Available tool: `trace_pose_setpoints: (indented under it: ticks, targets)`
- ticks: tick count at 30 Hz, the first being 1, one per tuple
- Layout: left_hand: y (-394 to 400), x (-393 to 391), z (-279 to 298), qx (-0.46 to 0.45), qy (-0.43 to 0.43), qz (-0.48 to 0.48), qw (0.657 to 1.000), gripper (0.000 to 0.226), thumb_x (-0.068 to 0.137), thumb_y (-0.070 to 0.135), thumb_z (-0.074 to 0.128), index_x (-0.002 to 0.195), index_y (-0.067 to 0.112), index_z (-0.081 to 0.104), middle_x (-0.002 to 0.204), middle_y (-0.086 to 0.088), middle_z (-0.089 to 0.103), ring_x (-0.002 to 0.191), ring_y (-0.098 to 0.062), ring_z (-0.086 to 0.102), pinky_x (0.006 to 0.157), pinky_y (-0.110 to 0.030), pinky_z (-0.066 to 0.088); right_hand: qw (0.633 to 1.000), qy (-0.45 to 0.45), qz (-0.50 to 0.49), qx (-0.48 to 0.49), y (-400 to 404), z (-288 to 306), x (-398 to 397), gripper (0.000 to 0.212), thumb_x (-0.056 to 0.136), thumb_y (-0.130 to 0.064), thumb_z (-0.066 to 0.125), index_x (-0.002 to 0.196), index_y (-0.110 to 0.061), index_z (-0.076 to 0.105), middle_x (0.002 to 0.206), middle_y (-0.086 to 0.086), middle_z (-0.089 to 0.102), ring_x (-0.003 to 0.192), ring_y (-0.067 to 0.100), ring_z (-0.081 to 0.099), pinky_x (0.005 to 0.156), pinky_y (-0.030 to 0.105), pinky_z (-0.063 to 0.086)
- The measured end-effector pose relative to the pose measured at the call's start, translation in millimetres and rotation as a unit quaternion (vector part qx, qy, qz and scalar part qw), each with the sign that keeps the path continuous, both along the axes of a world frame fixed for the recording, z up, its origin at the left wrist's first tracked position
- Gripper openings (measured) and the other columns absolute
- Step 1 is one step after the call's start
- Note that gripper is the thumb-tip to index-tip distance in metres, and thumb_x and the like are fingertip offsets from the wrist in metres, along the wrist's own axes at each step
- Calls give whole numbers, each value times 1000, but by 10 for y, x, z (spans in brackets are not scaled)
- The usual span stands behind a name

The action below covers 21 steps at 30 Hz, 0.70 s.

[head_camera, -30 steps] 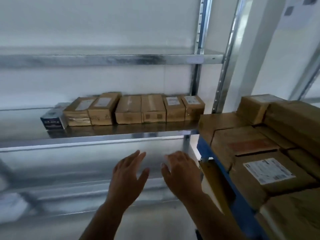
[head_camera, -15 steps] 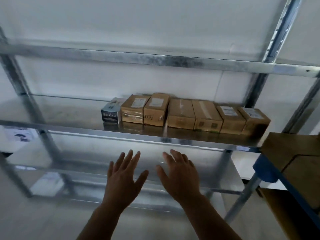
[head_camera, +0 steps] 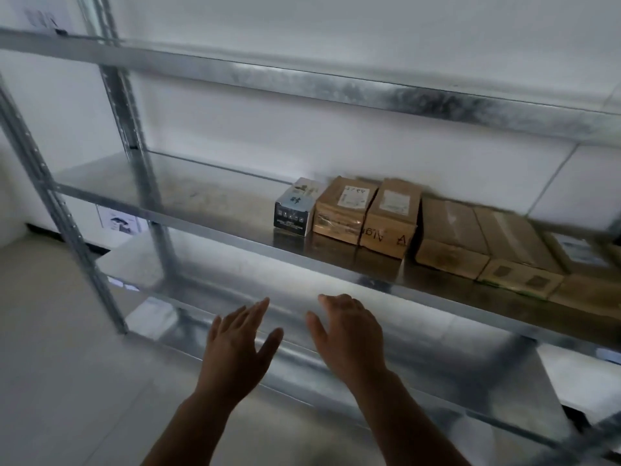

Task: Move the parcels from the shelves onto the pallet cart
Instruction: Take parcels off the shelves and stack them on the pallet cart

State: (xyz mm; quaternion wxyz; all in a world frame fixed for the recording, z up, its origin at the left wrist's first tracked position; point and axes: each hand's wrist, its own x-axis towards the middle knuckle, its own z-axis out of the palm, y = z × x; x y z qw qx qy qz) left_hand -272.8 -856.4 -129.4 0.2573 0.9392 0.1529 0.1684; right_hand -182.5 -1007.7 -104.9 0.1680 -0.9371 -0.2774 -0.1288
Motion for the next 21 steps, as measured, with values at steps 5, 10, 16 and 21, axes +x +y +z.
trace_pose_setpoints:
  ticks: [5,10,16,21]
  targets:
    - [488,500,-26,-12,14,6,1000,60,90,48,49,143,26,32,145,0,42,134,-16,36,112,-39,28,1000,17,5,16,496,-104,554,49,94,-53,40,126,-20,57,115,1,66,101,15,61,84,27,47]
    - [949,1280,121,-12,16,-18,1000,59,91,46,49,143,26,31,145,1,42,132,-15,38,110,-34,32,999,34,7,42,895,-49,1312,47,95,-52,40,125,-20,56,113,2,66,99,10,61,81,20,45]
    - [1396,2119,216,39,47,-24,998,60,92,50,45,144,26,28,144,-1,43,132,-17,38,107,-34,31,998,34,-24,40,1260,42,2134,40,96,-47,41,115,-16,59,105,3,65,90,12,61,72,20,45]
    - [1728,2600,159,48,79,-45,995,61,92,50,43,145,23,28,144,-3,43,131,-21,39,105,-36,33,996,40,-80,7,1440,-8,2603,40,95,-47,43,103,-13,63,97,6,65,82,17,60,67,25,42]
